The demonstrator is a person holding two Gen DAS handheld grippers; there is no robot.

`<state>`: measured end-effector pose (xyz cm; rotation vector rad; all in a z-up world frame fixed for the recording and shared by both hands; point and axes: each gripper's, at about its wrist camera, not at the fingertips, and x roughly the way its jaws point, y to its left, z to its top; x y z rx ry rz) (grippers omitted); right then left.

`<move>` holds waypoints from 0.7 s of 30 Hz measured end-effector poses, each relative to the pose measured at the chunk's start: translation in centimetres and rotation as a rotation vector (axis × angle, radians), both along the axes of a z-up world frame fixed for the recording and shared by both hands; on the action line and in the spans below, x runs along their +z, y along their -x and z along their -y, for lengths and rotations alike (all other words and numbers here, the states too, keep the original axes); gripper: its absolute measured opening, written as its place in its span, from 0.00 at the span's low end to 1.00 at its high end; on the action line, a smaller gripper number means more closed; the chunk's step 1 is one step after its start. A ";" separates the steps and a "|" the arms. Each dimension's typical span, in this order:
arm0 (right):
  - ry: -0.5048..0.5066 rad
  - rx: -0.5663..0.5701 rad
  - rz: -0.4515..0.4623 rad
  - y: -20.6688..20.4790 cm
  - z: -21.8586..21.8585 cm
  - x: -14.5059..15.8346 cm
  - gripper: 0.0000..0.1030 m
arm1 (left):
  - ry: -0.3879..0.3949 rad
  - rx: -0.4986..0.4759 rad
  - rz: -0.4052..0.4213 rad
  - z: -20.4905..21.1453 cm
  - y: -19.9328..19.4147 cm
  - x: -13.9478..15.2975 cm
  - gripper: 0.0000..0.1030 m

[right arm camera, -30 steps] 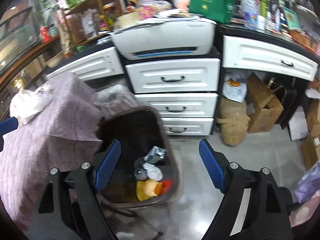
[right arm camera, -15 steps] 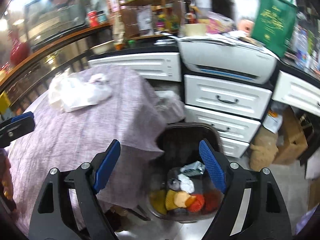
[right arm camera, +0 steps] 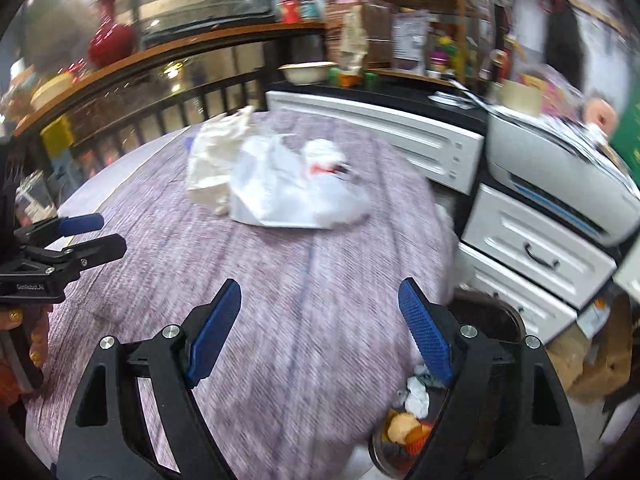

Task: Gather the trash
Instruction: 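Move both open tools back over the table toward the bags, then grasp the white red-printed plastic bag with right tool while left tool grasps beige paper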

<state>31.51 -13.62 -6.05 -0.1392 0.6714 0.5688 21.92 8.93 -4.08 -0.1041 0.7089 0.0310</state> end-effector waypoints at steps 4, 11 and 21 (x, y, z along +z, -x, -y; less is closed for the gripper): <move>0.019 0.059 -0.004 -1.6 -2.9 0.6 0.78 | 0.027 0.025 -0.003 -1.4 -0.1 -0.1 0.95; 0.018 0.002 0.003 -5.7 -3.9 1.7 0.78 | 0.036 0.021 -0.001 -1.9 -0.1 -0.2 0.95; -0.026 -0.051 -0.180 -12.6 -3.9 -1.1 0.55 | 0.035 -0.016 -0.015 -1.2 -0.8 -0.4 0.95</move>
